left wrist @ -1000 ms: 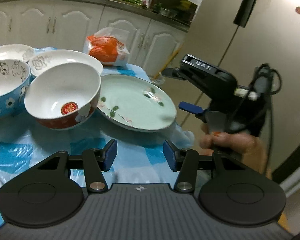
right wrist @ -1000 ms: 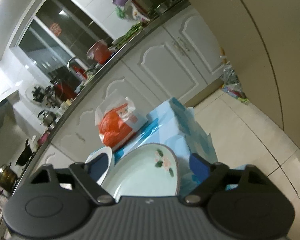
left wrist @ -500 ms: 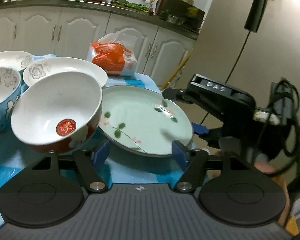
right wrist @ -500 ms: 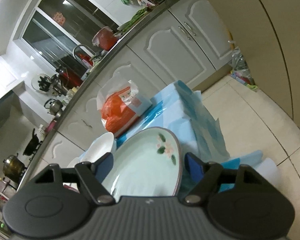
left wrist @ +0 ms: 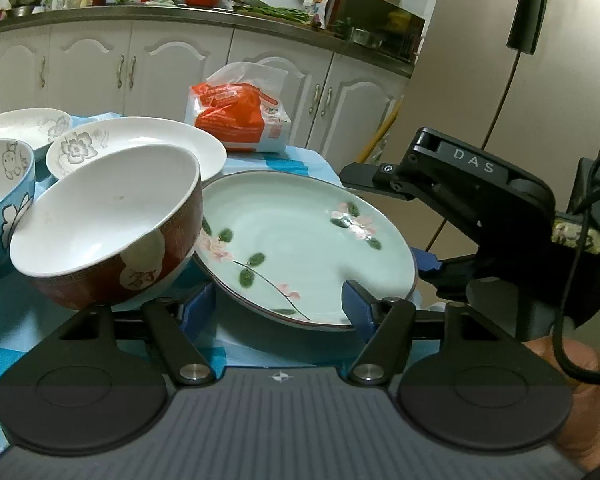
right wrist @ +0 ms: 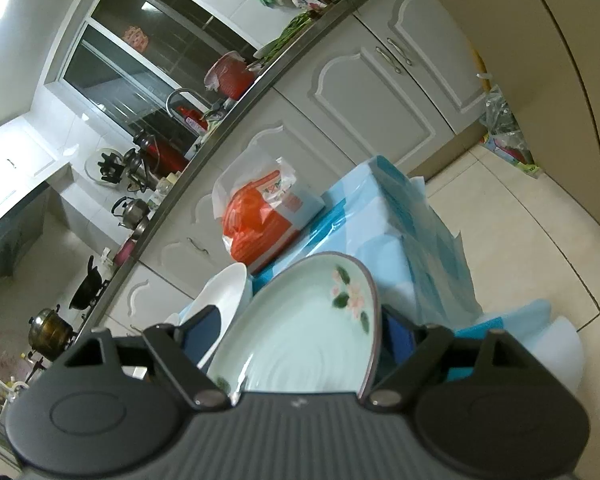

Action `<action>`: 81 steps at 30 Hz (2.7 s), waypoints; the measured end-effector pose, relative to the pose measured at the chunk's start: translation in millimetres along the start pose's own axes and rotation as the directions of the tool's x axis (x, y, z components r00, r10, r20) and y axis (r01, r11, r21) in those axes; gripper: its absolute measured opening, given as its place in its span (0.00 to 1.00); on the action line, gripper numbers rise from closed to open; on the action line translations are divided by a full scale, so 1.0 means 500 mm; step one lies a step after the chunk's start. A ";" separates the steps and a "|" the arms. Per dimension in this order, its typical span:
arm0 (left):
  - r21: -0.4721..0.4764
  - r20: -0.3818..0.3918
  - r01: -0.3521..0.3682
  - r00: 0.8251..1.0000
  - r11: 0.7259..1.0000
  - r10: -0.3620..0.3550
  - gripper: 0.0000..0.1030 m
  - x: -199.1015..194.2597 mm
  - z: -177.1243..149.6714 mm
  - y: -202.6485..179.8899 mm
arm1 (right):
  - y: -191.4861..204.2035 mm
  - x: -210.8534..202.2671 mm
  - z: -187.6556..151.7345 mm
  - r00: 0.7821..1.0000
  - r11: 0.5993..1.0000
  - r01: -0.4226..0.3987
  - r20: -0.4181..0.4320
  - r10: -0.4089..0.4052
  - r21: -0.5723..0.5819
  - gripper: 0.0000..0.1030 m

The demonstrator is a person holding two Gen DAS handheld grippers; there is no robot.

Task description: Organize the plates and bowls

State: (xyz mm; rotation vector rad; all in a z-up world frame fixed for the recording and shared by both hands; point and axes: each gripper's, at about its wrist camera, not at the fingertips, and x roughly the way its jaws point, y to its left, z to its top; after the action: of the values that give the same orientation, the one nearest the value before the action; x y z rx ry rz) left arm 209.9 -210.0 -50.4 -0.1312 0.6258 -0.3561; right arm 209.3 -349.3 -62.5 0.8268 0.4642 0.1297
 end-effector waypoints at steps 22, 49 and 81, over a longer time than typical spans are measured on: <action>0.023 -0.041 0.096 0.995 0.995 -0.095 0.63 -0.028 -0.027 0.028 | 0.030 -0.109 -0.103 1.000 0.992 0.020 -0.002 -0.020 -0.121 0.80; 0.019 -0.032 -0.011 0.999 1.000 0.011 0.38 0.006 -0.017 0.027 | 0.019 -0.038 -0.039 0.992 0.971 0.129 0.026 -0.127 -0.199 0.53; 0.003 -0.084 0.048 0.995 0.999 -0.048 0.37 -0.230 -0.114 0.161 | 0.158 -0.201 -0.274 0.981 0.930 0.179 -0.017 -0.195 -0.320 0.53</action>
State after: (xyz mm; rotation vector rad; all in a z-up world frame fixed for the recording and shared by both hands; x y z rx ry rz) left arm 112.6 -94.0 -51.2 -0.1270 0.7061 -0.4113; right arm 63.8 -232.0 -49.5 0.4610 0.5487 0.0454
